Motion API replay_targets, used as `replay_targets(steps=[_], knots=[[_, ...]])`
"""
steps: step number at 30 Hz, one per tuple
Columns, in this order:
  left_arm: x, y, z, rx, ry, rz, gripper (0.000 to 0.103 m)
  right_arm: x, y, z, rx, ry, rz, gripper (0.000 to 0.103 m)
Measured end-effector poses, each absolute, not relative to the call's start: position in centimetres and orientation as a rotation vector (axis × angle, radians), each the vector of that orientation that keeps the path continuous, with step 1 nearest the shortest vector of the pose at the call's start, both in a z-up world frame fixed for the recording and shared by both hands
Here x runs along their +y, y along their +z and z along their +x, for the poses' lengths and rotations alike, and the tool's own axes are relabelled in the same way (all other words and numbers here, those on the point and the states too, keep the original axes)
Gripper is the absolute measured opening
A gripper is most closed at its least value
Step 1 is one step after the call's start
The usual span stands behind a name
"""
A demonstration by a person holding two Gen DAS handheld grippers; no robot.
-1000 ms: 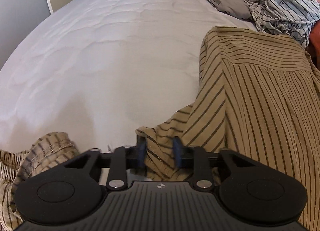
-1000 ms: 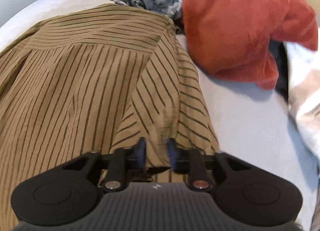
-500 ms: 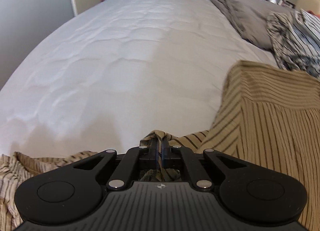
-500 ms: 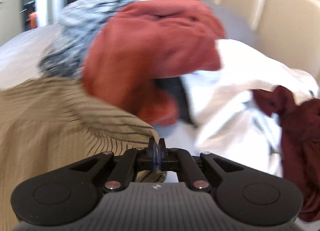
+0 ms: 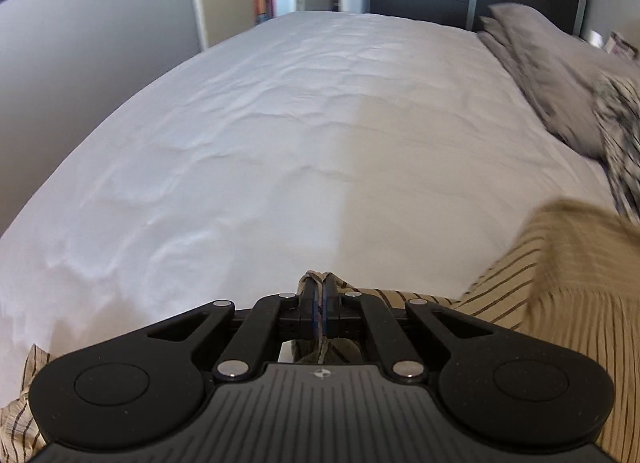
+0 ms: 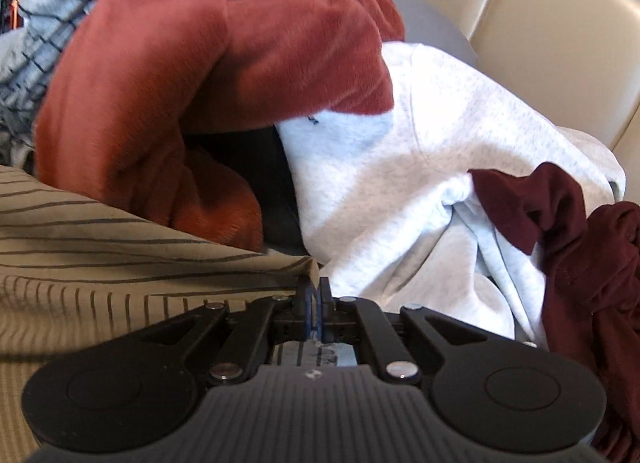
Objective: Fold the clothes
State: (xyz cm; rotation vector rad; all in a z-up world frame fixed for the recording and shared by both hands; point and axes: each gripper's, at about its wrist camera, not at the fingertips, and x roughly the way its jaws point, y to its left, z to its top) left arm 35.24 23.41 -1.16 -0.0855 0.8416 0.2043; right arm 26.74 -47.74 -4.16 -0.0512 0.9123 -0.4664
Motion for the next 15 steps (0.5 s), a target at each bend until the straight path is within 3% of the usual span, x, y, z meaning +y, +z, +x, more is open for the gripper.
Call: replay_targets(steps=[11,12,13,14,15], knots=[[26.0,-3.5,35.9,0.908,0.184,-0.202,0.004,-48.1,-6.6,27.2,0.944,-0.461,-0.077,0.007],[26.2,-3.7,35.9,0.914,0.182,-0.212,0.01,-48.2,-6.5,27.0,0.939,-0.46,-0.068,0.008],[26.3,-3.2,35.7,0.895,0.188,-0.215,0.025,-48.3,-6.3,26.7,0.934,-0.462,-0.062,0.015],[26.4,-2.7,35.4,0.877,0.194,-0.218,0.047,-48.4,-6.1,26.5,0.928,-0.479,-0.061,0.032],[26.5,-2.2,35.1,0.845,0.209,-0.221,0.058,-48.5,-5.8,26.2,0.921,-0.494,-0.061,0.041]])
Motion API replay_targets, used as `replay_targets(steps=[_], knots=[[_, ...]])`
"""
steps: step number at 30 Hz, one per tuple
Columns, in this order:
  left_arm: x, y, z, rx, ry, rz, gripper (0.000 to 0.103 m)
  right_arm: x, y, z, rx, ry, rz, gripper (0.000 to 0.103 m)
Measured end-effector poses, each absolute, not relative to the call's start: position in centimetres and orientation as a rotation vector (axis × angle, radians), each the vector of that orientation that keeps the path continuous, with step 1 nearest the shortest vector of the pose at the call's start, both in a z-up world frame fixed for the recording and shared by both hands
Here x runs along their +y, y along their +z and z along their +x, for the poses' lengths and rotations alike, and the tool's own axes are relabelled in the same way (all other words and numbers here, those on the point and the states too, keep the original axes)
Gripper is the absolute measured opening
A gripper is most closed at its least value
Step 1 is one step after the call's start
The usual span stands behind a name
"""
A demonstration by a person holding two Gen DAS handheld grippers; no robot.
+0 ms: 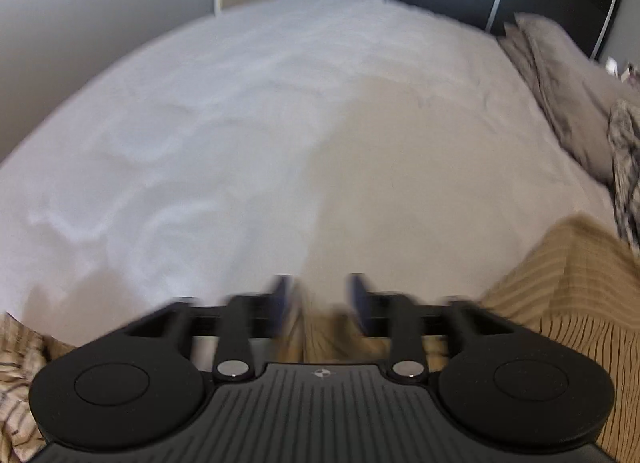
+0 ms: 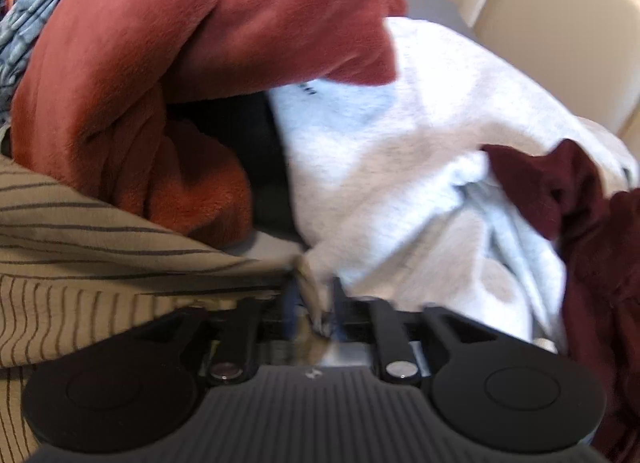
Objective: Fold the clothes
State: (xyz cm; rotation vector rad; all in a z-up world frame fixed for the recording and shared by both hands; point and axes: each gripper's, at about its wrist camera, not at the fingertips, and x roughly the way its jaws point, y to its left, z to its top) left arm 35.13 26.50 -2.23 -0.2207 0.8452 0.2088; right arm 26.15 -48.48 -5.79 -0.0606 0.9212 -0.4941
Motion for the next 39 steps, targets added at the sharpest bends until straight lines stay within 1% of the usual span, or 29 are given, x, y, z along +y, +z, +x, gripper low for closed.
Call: replay_targets(steps=[1,4,8,12,15,16,18,19,20,21,23,28,32,34,36,37,38,39], knots=[[26.7,-1.7,34.6,0.811,0.221,-0.231,0.065,-48.6,-5.5,25.8,0.911,-0.504,-0.059,0.047],[27.2,-0.5,33.7,0.76,0.204,-0.277,0.065,-48.8,-4.5,24.7,0.885,-0.532,-0.056,0.047],[25.3,-0.5,33.1,0.8,0.049,-0.212,0.064,-48.4,-2.8,23.9,0.825,-0.535,-0.064,0.048],[24.0,-1.5,33.2,0.851,0.007,-0.16,0.065,-47.5,-1.5,23.3,0.769,-0.475,-0.037,0.049],[23.0,-2.4,33.3,0.89,-0.024,-0.121,0.065,-46.0,-1.1,23.6,0.746,-0.373,-0.037,0.052],[22.7,-2.6,33.3,0.902,-0.035,-0.108,0.065,-45.6,-1.2,24.1,0.747,-0.345,-0.039,0.056],[22.1,-3.2,33.3,0.927,-0.056,-0.081,0.049,-45.1,-1.7,25.2,0.753,-0.299,-0.039,0.056],[21.8,-3.4,33.3,0.94,-0.067,-0.068,0.026,-44.8,-1.8,25.6,0.756,-0.278,-0.039,0.056],[21.4,-3.7,33.3,0.952,-0.077,-0.055,0.011,-44.5,-2.2,25.9,0.762,-0.26,-0.045,0.056],[21.1,-4.0,33.4,0.964,-0.087,-0.042,0.008,-44.0,-2.5,26.2,0.762,-0.245,-0.056,0.056],[21.3,-3.6,33.7,0.928,-0.072,-0.027,0.0,-43.1,-2.9,26.6,0.758,-0.213,-0.073,0.056],[22.5,-0.7,35.8,0.776,0.06,-0.058,0.0,-40.5,-3.0,27.2,0.689,-0.137,-0.094,0.056],[23.8,-0.2,37.4,0.747,0.07,-0.111,0.0,-38.6,-3.0,28.0,0.653,-0.093,-0.105,0.056],[23.4,-0.7,37.0,0.777,0.011,-0.076,0.0,-37.8,-3.1,28.3,0.642,-0.076,-0.112,0.056],[23.1,-1.1,36.6,0.805,-0.048,-0.041,0.011,-37.0,-3.2,28.4,0.631,-0.063,-0.124,0.056],[22.9,-1.4,36.5,0.819,-0.077,-0.023,0.029,-36.7,-3.3,28.5,0.625,-0.057,-0.129,0.056],[22.7,-1.6,36.3,0.833,-0.107,-0.005,0.051,-36.4,-3.3,28.6,0.62,-0.052,-0.124,0.056],[22.5,-1.8,36.1,0.847,-0.137,0.013,0.056,-36.2,-3.4,28.6,0.614,-0.044,-0.112,0.056]])
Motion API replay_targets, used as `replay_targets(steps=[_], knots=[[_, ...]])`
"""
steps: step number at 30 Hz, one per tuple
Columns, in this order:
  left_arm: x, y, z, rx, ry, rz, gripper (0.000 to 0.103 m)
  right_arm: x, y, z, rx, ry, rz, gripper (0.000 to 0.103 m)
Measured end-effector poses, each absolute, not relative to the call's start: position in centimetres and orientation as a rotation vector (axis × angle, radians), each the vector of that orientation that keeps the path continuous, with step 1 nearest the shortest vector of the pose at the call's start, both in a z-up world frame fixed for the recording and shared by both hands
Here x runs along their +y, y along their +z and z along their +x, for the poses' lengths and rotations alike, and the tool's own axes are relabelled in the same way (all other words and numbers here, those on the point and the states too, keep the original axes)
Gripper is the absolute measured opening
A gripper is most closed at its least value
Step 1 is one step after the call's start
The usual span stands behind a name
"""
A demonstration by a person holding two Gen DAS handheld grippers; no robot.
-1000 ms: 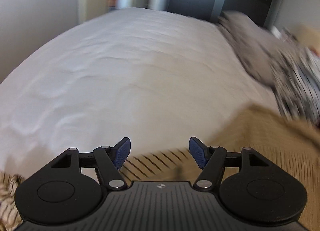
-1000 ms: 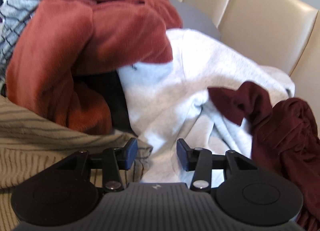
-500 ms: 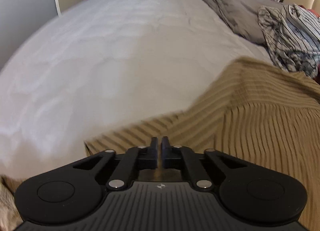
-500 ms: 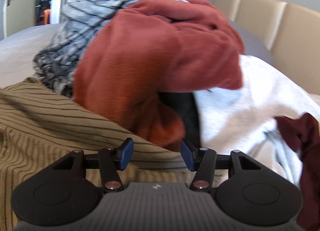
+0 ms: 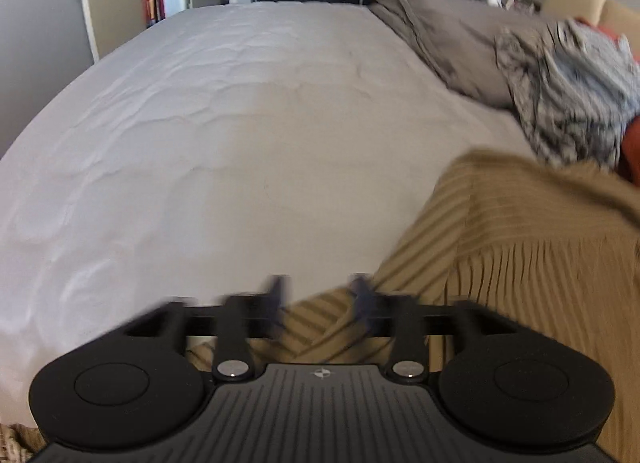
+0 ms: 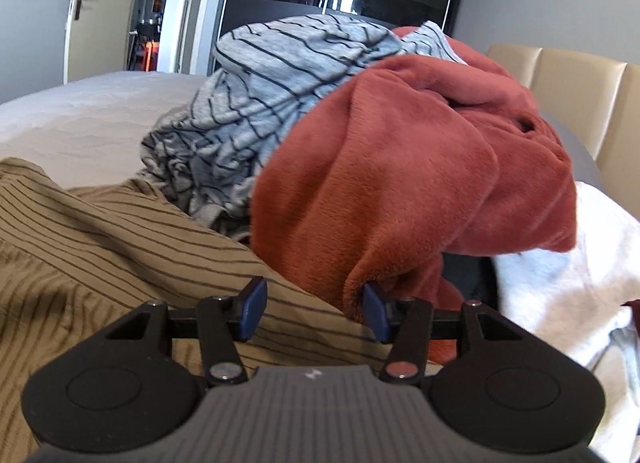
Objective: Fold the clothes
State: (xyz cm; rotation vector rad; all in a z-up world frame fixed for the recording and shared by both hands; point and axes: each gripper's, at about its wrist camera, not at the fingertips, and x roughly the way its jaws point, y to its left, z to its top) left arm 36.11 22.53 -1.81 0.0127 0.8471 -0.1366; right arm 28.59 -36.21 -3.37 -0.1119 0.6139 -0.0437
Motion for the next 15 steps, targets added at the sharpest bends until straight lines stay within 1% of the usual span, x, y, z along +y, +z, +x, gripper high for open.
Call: replay_targets(steps=[3,9,10,11,12,13,15], knots=[[22.6,-2.3,35.5,0.878,-0.168,0.053,0.057,-35.8,-3.5,28.7,0.608,-0.033,-0.076,0.056],[21.9,-4.1,33.9,0.938,-0.227,0.134,0.057,-35.0,-3.8,28.6,0.604,-0.02,-0.097,0.058],[21.8,-4.4,33.6,0.948,-0.238,0.149,0.054,-34.9,-3.8,28.6,0.605,-0.022,-0.096,0.059],[21.6,-4.7,33.3,0.958,-0.248,0.163,0.031,-34.8,-3.8,28.6,0.606,-0.026,-0.097,0.059],[21.4,-5.0,33.1,0.968,-0.259,0.176,0.016,-34.7,-3.9,28.7,0.606,-0.03,-0.098,0.059],[21.6,-5.1,33.1,0.977,-0.264,0.153,0.006,-34.6,-3.9,28.7,0.606,-0.032,-0.097,0.059],[22.1,-4.3,33.0,0.941,-0.249,0.116,0.004,-34.3,-3.8,28.7,0.606,-0.035,-0.099,0.059]])
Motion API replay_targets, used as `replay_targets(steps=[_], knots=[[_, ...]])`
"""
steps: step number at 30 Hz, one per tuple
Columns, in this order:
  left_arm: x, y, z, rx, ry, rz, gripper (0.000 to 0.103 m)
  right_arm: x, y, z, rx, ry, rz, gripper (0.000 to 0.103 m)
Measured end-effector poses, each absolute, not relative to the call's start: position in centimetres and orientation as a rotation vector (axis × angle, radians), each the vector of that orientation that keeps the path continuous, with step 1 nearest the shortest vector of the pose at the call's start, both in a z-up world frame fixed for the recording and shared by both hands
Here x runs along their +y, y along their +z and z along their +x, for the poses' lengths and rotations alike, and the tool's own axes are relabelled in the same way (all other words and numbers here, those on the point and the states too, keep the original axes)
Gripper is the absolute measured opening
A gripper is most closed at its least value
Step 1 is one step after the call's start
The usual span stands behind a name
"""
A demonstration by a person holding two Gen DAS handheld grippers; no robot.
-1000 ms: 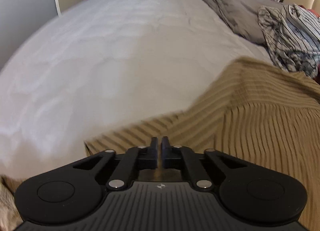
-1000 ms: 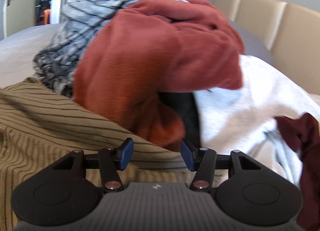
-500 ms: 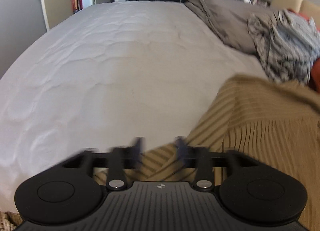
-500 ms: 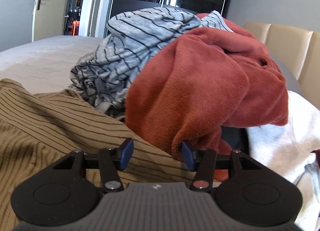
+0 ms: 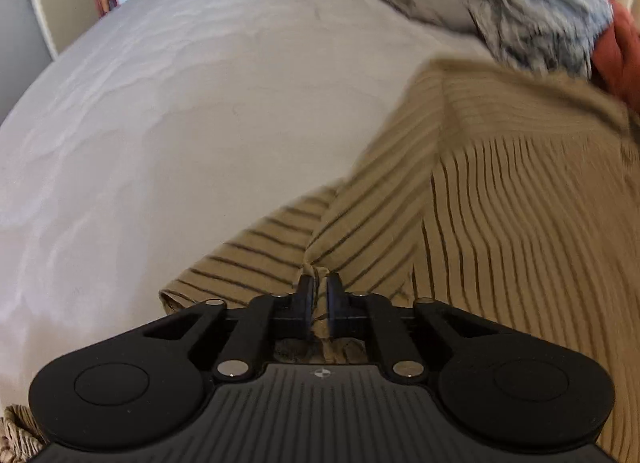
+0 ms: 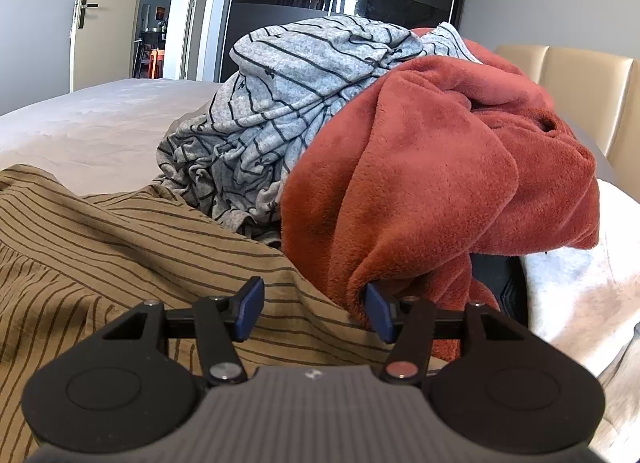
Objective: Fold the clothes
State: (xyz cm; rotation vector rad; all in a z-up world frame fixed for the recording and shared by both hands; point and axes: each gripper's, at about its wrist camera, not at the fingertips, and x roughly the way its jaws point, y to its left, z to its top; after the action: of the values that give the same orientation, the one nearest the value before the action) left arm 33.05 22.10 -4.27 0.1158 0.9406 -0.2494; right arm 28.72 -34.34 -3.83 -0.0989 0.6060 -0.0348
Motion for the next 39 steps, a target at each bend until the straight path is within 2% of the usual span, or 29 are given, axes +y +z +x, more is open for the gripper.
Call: replay_targets(steps=[5,17,18,19,20,22,28,31,34,36,39], knots=[[22.1,-3.5,35.9,0.902,-0.119,0.148,0.001,-33.9,-3.9,28.9,0.611,-0.039,-0.105,0.061],[20.7,-1.8,42.7,0.822,0.097,0.201,0.003,-33.2,-4.0,31.5,0.661,0.017,-0.124,0.066],[19.9,-1.8,43.2,0.824,0.076,0.196,0.006,-33.2,-4.0,31.9,0.668,0.031,-0.128,0.066],[19.2,-1.8,43.7,0.827,0.055,0.191,0.017,-33.1,-3.8,32.4,0.676,0.05,-0.132,0.066],[18.4,-1.7,44.3,0.829,0.034,0.186,0.038,-33.1,-3.6,32.9,0.683,0.068,-0.134,0.066],[16.9,-1.6,45.3,0.834,-0.008,0.176,0.066,-33.0,-3.1,34.0,0.693,0.111,-0.124,0.066],[12.3,-1.4,48.5,0.846,-0.134,0.146,0.067,-31.4,-1.7,37.8,0.72,0.203,-0.048,0.067],[10.1,-1.3,50.1,0.852,-0.198,0.13,0.067,-29.9,-1.1,39.3,0.731,0.274,-0.008,0.059],[7.8,-1.7,51.7,0.854,-0.244,0.112,0.067,-27.7,-0.9,40.3,0.73,0.339,-0.044,0.058],[6.4,-2.4,52.8,0.853,-0.252,0.097,0.067,-26.2,-1.2,41.6,0.748,0.347,-0.094,0.05],[4.6,-2.5,53.5,0.801,-0.269,0.097,0.067,-25.0,-2.0,43.6,0.765,0.332,-0.122,0.049]])
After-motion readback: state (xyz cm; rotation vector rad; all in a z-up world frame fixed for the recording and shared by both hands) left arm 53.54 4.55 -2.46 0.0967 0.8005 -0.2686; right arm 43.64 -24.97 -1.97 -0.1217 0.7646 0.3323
